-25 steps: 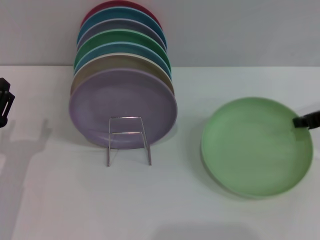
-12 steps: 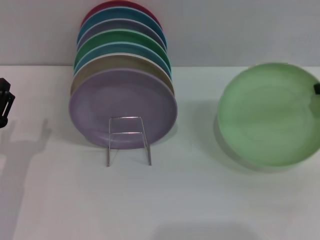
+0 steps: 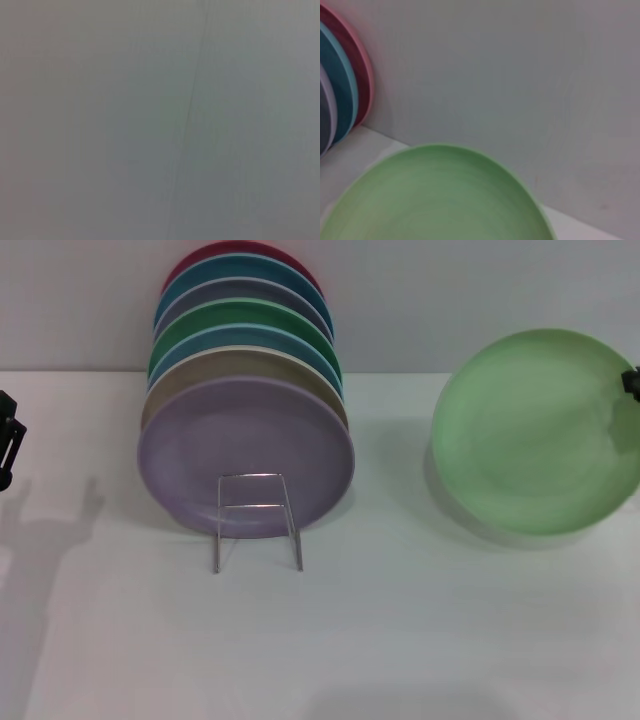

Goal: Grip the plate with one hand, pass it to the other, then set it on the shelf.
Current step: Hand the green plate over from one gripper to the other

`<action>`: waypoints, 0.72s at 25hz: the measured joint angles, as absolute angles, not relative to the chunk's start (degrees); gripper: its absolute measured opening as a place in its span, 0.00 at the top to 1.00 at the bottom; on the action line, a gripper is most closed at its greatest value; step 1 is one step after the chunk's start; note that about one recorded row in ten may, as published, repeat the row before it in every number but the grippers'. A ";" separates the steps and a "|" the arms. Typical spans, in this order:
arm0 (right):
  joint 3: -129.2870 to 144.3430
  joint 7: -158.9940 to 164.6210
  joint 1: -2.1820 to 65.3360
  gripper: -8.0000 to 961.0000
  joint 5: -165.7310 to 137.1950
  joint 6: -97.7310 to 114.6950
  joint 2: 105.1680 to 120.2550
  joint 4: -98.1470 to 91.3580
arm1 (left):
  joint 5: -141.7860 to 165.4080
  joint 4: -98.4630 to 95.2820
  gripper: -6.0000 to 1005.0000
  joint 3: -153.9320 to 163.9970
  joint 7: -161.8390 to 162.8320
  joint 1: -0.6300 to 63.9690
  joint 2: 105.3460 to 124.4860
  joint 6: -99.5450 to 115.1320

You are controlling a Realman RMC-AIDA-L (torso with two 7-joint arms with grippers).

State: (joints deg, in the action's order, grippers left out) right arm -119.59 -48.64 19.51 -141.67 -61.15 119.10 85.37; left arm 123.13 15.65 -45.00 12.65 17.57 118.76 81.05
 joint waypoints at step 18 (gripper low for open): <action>-100.68 -54.10 12.78 0.97 -145.20 -35.52 119.18 86.84 | 123.13 15.64 0.14 -44.91 12.65 17.58 118.74 81.17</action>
State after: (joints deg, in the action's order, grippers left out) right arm -100.68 -54.10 12.78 -145.20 -35.52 119.18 86.84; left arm 123.13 15.64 -44.91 12.65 17.58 118.74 81.17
